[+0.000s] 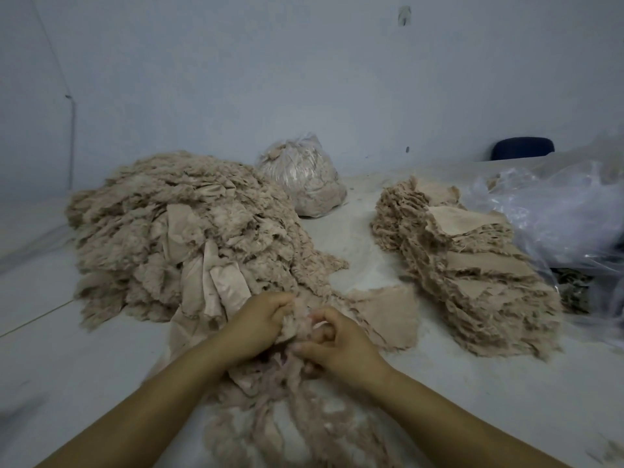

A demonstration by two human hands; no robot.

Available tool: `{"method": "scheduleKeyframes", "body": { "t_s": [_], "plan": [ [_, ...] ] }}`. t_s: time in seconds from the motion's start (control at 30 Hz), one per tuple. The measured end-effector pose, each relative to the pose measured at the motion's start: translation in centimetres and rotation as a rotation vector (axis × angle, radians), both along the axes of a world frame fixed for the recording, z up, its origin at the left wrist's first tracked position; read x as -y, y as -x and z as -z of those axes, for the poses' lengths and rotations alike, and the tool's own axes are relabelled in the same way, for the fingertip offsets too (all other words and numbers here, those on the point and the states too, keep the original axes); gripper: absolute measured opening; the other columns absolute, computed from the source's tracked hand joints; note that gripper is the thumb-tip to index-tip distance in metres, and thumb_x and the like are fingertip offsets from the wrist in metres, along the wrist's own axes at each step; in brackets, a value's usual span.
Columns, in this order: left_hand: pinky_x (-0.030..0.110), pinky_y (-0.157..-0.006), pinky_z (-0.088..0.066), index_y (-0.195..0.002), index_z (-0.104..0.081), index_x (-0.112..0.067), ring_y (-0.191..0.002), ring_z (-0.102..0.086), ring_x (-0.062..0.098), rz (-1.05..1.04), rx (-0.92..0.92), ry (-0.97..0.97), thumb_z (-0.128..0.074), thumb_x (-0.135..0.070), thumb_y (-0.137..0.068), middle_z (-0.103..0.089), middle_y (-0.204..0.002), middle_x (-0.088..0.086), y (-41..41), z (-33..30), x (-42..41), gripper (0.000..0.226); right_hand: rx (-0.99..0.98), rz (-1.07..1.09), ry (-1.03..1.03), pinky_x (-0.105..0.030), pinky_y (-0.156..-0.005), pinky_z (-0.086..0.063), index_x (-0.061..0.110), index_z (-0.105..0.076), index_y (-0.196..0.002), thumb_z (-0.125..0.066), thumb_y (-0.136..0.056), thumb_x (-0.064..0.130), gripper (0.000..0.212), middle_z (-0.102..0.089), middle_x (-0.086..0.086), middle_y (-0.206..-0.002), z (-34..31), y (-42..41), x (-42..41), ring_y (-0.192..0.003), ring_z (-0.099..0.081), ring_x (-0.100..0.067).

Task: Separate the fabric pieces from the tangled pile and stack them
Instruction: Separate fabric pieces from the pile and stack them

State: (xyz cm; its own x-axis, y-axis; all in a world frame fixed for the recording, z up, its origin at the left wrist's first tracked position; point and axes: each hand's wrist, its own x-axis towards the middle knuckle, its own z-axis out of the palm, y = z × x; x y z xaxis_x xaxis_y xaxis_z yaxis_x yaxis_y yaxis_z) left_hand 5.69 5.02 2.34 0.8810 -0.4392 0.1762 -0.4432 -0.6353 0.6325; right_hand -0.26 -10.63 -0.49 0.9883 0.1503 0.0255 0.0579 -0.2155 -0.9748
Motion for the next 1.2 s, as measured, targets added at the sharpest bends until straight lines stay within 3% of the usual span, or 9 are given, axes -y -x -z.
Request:
{"method": "scheduleKeyframes", "body": {
  "t_s": [0.1, 0.2, 0.33, 0.4, 0.53, 0.7, 1.0, 1.1, 1.2],
  "plan": [
    [0.020, -0.039, -0.034, -0.081, -0.052, 0.006, -0.036, -0.038, 0.009, -0.021, -0.133, 0.203, -0.049, -0.009, -0.097, -0.044, -0.054, 0.006, -0.4, -0.4, -0.7, 0.022, -0.001, 0.063, -0.078, -0.024, -0.048, -0.047, 0.011, -0.056, -0.078, -0.060, -0.093, 0.011, 0.016, -0.056, 0.004, -0.045, 0.0, 0.0, 0.5, -0.042, -0.053, -0.008],
    [0.025, -0.054, -0.042, -0.090, -0.067, -0.012, -0.050, -0.048, 0.014, 0.022, -0.064, 0.145, -0.060, -0.025, -0.092, -0.054, -0.061, 0.003, -0.6, -0.3, -1.9, 0.015, -0.096, 0.082, -0.167, -0.021, -0.043, -0.039, 0.011, -0.052, -0.071, -0.054, -0.096, 0.007, 0.026, -0.053, 0.002, -0.044, -0.3, 0.3, 1.7, -0.039, -0.048, -0.008],
    [0.026, -0.098, -0.038, -0.125, -0.058, -0.026, -0.111, -0.048, 0.005, 0.107, 0.106, -0.264, -0.058, -0.043, -0.089, -0.054, -0.120, -0.016, -1.8, -0.1, -4.5, 0.039, -0.258, 0.081, -0.254, -0.022, -0.042, -0.037, 0.014, -0.048, -0.064, -0.053, -0.096, 0.007, 0.033, -0.052, -0.002, -0.052, -0.4, 0.8, 4.3, -0.041, -0.044, -0.011],
    [0.031, -0.105, -0.032, -0.133, -0.051, -0.024, -0.118, -0.040, 0.010, 0.127, 0.179, -0.490, -0.055, -0.037, -0.093, -0.050, -0.124, -0.012, -2.4, 0.4, -5.4, 0.042, -0.298, 0.104, -0.234, -0.023, -0.044, -0.039, 0.014, -0.048, -0.064, -0.054, -0.094, 0.003, 0.032, -0.051, -0.004, -0.054, -0.4, 1.0, 5.3, -0.044, -0.046, -0.012],
    [0.029, -0.081, -0.039, -0.086, -0.065, -0.023, -0.084, -0.050, 0.008, 0.157, 0.269, -0.372, -0.056, -0.024, -0.094, -0.054, -0.081, -0.011, -2.5, 0.5, -5.1, 0.013, -0.153, 0.149, -0.398, -0.029, -0.053, -0.044, 0.010, -0.046, -0.057, -0.046, -0.086, -0.009, 0.035, -0.048, -0.013, -0.063, -0.2, 1.1, 5.7, -0.058, -0.051, -0.022],
    [0.011, -0.060, -0.033, -0.064, -0.040, -0.034, -0.063, -0.050, -0.007, 0.142, 0.180, -0.075, -0.050, -0.012, -0.096, -0.054, -0.063, -0.024, -0.8, -0.2, -3.9, 0.041, -0.116, 0.051, -0.712, -0.019, -0.038, -0.037, 0.009, -0.041, -0.064, -0.048, -0.074, -0.001, 0.016, -0.058, -0.011, -0.063, -0.8, 1.4, 5.6, -0.057, -0.064, -0.016],
    [0.019, -0.071, -0.038, -0.072, -0.053, -0.020, -0.073, -0.050, -0.003, 0.246, 0.044, 0.022, -0.050, -0.009, -0.096, -0.051, -0.075, -0.011, 3.8, -0.4, -3.7, 0.026, -0.015, 0.057, 0.071, -0.020, -0.041, -0.024, 0.020, -0.032, -0.052, -0.051, -0.090, -0.002, 0.047, -0.029, 0.006, -0.045, 0.7, 2.5, 6.6, -0.042, -0.023, -0.009],
    [0.008, -0.083, -0.037, -0.087, -0.068, -0.013, -0.093, -0.053, -0.003, 0.288, 0.072, 0.095, -0.056, -0.015, -0.093, -0.055, -0.105, -0.010, 4.8, -0.9, -1.6, 0.014, -0.138, -0.161, 0.218, -0.023, -0.050, -0.028, 0.021, -0.036, -0.055, -0.060, -0.093, 0.035, 0.047, -0.030, 0.002, -0.054, -0.2, 3.1, 7.0, -0.050, -0.027, -0.012],
    [0.018, -0.072, -0.040, -0.083, -0.067, -0.012, -0.078, -0.054, 0.011, 0.249, -0.005, 0.143, -0.062, -0.020, -0.090, -0.058, -0.090, 0.001, 4.3, -1.7, -0.1, 0.012, -0.108, -0.223, 0.412, -0.025, -0.056, -0.029, 0.012, -0.045, -0.062, -0.049, -0.073, 0.077, 0.066, -0.040, 0.000, -0.059, -2.3, 3.5, 6.8, -0.055, -0.035, -0.013]
  ]
}}
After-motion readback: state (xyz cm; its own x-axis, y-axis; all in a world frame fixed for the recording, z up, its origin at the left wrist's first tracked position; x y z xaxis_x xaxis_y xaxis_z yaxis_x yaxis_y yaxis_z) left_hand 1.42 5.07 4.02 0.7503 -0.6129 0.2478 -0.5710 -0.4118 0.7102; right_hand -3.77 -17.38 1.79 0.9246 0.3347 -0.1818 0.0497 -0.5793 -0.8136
